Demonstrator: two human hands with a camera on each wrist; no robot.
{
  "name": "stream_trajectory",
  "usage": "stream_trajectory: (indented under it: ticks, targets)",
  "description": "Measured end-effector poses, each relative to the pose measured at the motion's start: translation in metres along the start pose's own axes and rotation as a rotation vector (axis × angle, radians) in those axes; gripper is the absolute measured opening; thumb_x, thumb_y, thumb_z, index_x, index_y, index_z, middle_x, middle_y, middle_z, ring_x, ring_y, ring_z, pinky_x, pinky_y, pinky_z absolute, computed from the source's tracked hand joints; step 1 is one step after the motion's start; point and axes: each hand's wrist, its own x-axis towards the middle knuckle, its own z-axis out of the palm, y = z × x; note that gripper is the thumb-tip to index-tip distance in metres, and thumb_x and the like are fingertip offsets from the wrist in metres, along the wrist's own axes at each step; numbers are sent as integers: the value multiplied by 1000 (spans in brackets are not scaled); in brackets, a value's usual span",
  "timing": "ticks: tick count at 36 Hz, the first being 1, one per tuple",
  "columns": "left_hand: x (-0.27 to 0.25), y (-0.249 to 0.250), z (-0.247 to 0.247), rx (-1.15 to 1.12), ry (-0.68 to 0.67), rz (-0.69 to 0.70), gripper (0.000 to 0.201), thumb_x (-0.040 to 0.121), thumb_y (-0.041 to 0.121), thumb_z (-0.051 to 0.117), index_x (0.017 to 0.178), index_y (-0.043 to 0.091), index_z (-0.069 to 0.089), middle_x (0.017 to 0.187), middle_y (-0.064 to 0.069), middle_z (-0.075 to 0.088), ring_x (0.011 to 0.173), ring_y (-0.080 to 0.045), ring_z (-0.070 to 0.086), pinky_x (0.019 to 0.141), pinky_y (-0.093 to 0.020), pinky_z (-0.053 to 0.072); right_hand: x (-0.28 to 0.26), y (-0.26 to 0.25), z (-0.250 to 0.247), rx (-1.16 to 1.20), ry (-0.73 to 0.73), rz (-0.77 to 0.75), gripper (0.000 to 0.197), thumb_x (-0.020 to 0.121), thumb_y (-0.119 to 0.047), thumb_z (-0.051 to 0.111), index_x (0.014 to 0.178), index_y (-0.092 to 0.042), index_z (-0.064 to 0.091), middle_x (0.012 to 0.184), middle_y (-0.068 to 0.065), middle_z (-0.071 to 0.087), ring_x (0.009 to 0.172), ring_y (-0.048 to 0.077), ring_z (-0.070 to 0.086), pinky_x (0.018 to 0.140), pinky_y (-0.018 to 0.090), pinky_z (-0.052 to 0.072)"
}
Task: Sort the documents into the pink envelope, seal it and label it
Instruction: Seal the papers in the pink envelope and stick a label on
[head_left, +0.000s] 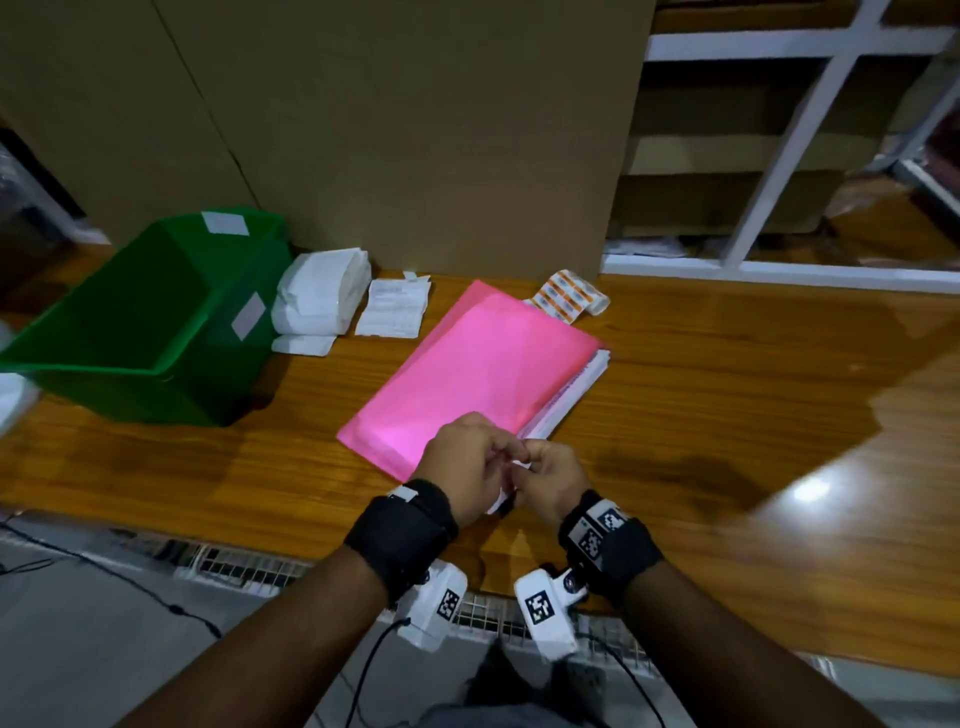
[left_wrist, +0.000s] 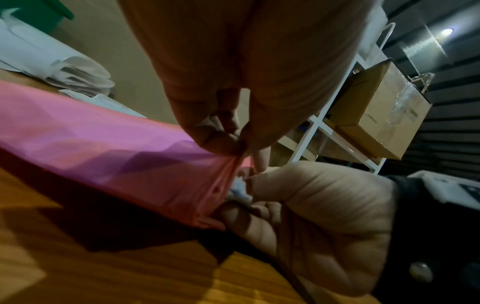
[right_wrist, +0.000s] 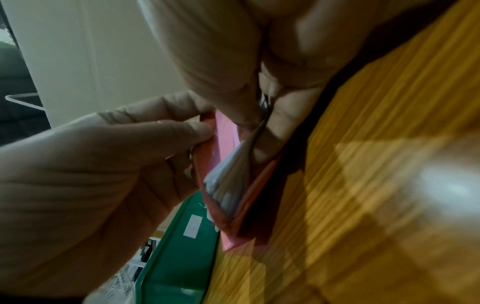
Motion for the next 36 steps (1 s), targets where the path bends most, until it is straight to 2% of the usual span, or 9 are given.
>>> stream_trajectory:
  ticks: [6,12,16,20,23,29,33,35,36]
  targets:
    - [13,6,-13,47,6,-29,20,79,11,64,78,29,72,88,7,51,75,-15,57,68,-24,47,-8,-6,6,123,-28,-8,25,92,6,57,84,-12,73,77,12,71,70,23,68,62,34,58]
    - [15,7,-6,1,-69,14,35,71,3,55,79,29,76,76,9,68,66,-9,57,66,-20,46,-1,-7,7,-30,47,2,17,67,-6,48,68,-6,65,67,22,68,63,35,68,57,51,58]
    - [13,-2,-4,-45,-79,27,33,75,4,59,83,32,76,83,4,69,75,-13,62,72,-27,53,1,-5,3,-57,-33,-15,17,69,-6,50,65,-11,65,58,8,66,54,24,64,53,41,56]
    - [19,-1,-10,-19,-37,27,31,77,3,64,87,30,77,85,6,68,78,-11,61,72,-24,50,1,-4,-1,102,-102,-12,31,91,6,53,101,-17,71,73,1,68,60,12,63,58,30,53]
    - [23,3,-9,-74,-5,-6,32,79,-2,62,84,27,76,83,11,69,73,0,61,68,-14,47,3,-6,-4,140,-110,-8,29,91,6,57,111,-12,68,74,1,69,61,13,65,60,30,55]
    - [19,-3,7,-203,-14,-75,32,81,-2,60,79,26,75,80,12,75,77,-2,70,77,-27,59,6,-9,-7,-65,-77,-49,28,83,10,51,76,-14,64,65,8,65,54,17,63,54,30,54]
    - [17,-6,4,-78,-56,-37,27,80,5,62,83,28,73,81,16,71,77,-1,64,72,-26,55,14,-7,-16,-190,-56,-94,26,76,-11,63,63,-32,54,51,-9,51,50,6,45,54,28,41]
    - [23,-2,-2,22,-84,-35,27,80,6,61,89,29,71,79,13,63,72,-5,57,65,-25,47,26,-8,-22,-248,-30,-80,12,72,-41,65,80,-37,56,58,-7,57,53,12,53,54,28,42]
    - [27,1,-5,83,-108,-44,27,80,7,61,92,30,70,79,11,61,72,-9,56,63,-26,43,38,-6,-27,-248,-10,-56,26,70,-51,64,91,-38,58,66,-5,64,60,16,61,58,29,50]
